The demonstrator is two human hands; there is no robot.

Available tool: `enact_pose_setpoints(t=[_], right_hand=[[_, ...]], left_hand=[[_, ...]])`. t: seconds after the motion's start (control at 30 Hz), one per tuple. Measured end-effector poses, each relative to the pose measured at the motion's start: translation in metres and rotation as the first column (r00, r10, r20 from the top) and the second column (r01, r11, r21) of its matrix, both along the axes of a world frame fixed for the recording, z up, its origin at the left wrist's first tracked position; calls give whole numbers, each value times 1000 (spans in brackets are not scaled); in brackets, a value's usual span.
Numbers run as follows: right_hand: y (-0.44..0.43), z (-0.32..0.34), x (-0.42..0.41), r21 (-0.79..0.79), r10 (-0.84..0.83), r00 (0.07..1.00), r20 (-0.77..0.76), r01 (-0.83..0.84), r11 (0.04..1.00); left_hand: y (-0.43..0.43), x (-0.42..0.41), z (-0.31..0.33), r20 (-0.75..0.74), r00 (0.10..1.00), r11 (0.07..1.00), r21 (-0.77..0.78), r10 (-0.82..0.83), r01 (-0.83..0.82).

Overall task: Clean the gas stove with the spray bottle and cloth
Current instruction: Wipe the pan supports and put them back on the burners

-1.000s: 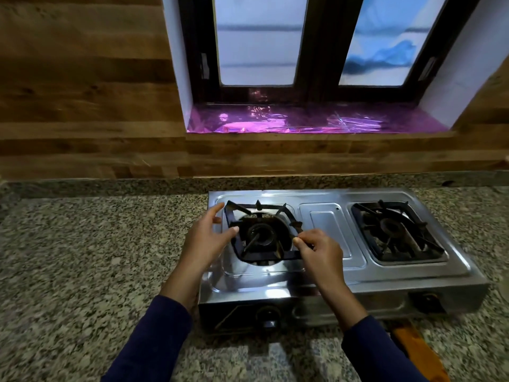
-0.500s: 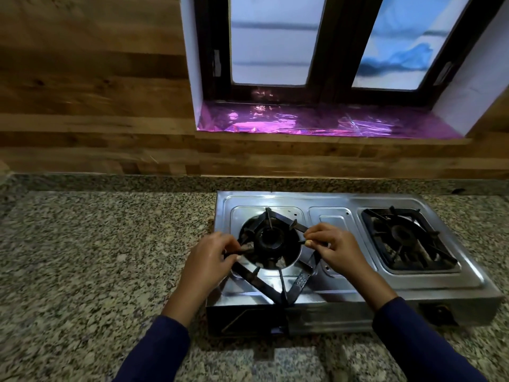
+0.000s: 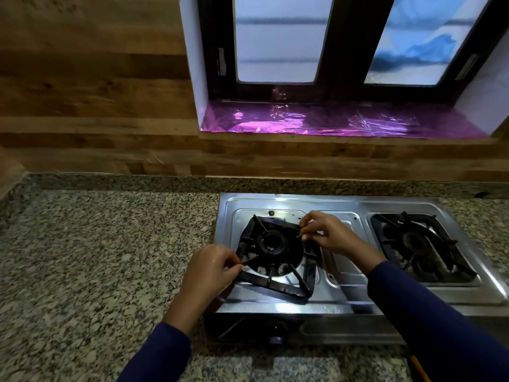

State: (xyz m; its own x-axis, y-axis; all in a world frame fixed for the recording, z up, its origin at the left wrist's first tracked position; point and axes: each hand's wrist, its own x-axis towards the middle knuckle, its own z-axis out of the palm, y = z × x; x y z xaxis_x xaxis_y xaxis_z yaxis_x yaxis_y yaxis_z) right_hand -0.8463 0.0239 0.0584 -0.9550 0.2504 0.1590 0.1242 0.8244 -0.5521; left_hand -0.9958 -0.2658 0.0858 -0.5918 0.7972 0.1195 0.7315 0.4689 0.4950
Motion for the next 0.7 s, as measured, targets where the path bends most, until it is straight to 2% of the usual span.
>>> enact_pose_setpoints(t=[0.37,0.7], right_hand=[[21,2,-45,99,19,994,108,-30,995],[-1,-8,-41,132,-111,990,84,100,986]], left_hand=[[11,15,-6,23,998,994,91,59,-61],[10,16,-6,28,998,996,81,48,-50]])
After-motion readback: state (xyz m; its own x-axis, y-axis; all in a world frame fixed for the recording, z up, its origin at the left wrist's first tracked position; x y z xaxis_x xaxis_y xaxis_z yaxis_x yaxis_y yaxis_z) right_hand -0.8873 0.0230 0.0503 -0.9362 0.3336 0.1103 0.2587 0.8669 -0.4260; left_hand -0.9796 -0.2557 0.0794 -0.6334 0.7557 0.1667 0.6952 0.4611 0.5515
